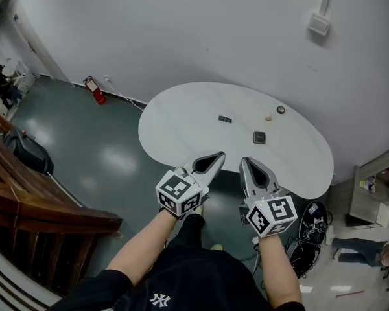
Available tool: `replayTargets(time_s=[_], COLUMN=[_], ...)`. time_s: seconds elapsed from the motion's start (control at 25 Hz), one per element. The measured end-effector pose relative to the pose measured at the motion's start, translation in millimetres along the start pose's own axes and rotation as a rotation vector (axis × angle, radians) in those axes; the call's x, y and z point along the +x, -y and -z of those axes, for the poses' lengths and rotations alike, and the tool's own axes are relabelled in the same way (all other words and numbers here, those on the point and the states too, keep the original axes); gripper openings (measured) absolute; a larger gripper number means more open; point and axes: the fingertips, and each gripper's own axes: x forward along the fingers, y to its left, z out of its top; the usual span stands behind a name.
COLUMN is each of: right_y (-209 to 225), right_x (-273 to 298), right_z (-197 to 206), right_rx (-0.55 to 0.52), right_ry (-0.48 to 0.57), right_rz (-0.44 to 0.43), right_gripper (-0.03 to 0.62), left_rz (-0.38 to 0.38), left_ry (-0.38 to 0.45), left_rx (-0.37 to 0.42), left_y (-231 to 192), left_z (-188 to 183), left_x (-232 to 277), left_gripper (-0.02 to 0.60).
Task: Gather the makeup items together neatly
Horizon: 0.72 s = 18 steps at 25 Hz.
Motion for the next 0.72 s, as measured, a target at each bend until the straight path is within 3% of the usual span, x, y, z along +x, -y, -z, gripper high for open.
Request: replayTargets(time_s=[0.4, 0.72], right_y=[61.3, 103.0], right_x=[134.7, 190.0], right_z=[20.6, 59.8], right_rx=[0.020, 0.051], right_ry=[-0.064, -0.129], right_rz=[0.120, 0.210], right_gripper=[0.012, 0.012], left_rz=[0.063, 0.098], left_ry=[-0.092, -0.187], left_rx=[0.061, 0.092], left_y=[-141.4, -213.8], left_z=[30.7, 82.6], left_x=[74.0, 126.6], left_gripper=[0.008, 0.008])
